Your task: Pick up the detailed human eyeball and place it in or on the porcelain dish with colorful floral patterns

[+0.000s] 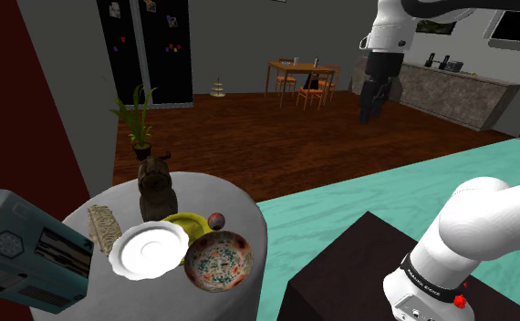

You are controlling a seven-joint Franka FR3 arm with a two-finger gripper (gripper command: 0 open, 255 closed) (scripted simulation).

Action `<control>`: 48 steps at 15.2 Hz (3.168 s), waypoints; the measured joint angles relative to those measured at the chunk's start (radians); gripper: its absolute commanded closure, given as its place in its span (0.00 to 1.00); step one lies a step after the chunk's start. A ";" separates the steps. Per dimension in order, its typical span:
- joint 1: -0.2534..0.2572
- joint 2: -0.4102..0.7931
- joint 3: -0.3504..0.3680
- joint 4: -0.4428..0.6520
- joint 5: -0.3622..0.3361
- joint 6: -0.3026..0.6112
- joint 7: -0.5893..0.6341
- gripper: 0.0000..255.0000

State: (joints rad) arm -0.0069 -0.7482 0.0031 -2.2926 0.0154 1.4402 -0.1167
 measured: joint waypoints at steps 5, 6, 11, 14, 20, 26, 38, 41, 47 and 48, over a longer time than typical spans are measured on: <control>0.009 0.010 0.033 -0.077 0.033 0.104 0.043 0.00; 0.014 0.022 0.047 -0.087 0.045 0.133 0.060 0.00; 0.036 0.069 0.112 -0.193 0.101 0.321 0.133 0.00; 0.050 0.126 0.155 -0.230 0.131 0.438 0.178 0.00; 0.069 0.282 0.240 -0.260 0.172 0.672 0.265 0.00; 0.075 0.476 0.323 -0.242 0.168 0.894 0.368 0.00; 0.119 0.978 0.365 -0.011 -0.138 1.227 0.728 0.00; 0.181 1.101 0.319 0.080 -0.228 1.273 0.825 0.00; 0.241 1.220 0.265 0.161 -0.293 1.322 0.892 0.00; 0.245 1.231 0.260 0.164 -0.298 1.330 0.895 0.00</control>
State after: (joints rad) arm 0.2379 0.4826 0.2632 -2.1282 -0.2830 2.7697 0.7786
